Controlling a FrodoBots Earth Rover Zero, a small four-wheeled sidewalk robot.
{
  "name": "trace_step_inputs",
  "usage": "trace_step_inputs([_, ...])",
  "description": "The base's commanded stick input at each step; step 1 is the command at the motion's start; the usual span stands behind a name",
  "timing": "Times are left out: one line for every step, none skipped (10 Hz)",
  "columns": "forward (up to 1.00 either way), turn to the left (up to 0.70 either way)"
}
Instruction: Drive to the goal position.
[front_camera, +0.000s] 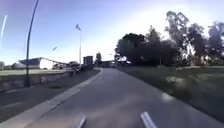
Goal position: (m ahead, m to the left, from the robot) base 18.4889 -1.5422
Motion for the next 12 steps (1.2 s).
trace_step_inputs([1.0,0.0])
trace_step_inputs([1.0,0.0])
trace_step_inputs([1.0,0.0])
trace_step_inputs([1.0,0.0])
trace_step_inputs([1.0,0.0])
trace_step_inputs([1.0,0.0])
trace_step_inputs([1.0,0.0])
trace_step_inputs([1.0,0.0])
trace_step_inputs([1.0,0.0])
trace_step_inputs([1.0,0.0])
trace_step_inputs([1.0,0.0])
trace_step_inputs([1.0,0.0])
